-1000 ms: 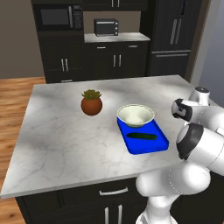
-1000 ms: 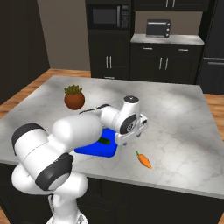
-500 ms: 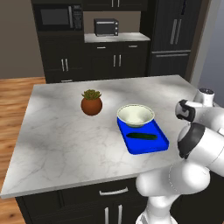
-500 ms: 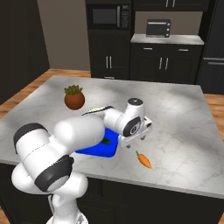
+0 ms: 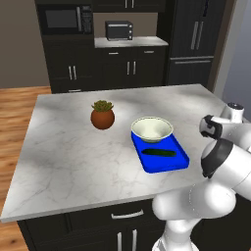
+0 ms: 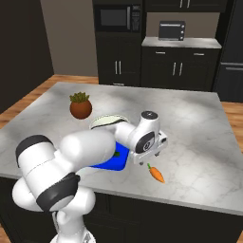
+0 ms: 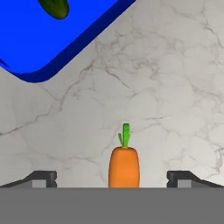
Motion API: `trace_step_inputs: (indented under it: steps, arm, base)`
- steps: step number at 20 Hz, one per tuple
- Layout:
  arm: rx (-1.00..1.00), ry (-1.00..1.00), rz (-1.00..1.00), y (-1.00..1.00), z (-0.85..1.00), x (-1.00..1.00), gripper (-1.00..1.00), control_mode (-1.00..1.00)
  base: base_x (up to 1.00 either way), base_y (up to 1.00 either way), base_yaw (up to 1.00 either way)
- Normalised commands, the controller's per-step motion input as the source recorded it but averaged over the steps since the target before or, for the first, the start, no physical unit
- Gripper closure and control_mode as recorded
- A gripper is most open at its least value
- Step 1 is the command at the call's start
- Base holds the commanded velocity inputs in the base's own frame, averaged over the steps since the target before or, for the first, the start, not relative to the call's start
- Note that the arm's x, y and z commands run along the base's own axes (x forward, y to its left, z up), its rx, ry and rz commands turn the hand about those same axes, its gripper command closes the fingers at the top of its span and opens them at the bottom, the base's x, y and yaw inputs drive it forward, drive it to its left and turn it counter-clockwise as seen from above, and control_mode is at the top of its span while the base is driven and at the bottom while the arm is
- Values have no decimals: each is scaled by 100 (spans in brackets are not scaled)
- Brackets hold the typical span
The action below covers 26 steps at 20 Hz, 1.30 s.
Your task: Place the two vegetables and bowl onto the tray for setting up a vegetable dip station.
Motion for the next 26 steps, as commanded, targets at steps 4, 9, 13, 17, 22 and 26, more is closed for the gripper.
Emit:
trace_step_inputs:
  steps: [4,9,13,17,22,26]
  arm:
    - [0,0,0,-2,-4,0,-100,-100]
    - [0,0,0,-17,-22,0,-100,-100]
    - [0,0,0,-16,-19,0,-100,-100]
    - [0,1,0,-10,-19,0,-100,-100]
    - [0,3,0,-6,-13,0,-100,-100]
    - [0,4,0,-10,-8,0,-100,-100]
  base:
    - [0,0,0]
    - [0,0,0]
    - [0,0,0]
    - [0,0,0]
    - [0,0,0]
    - [0,0,0]
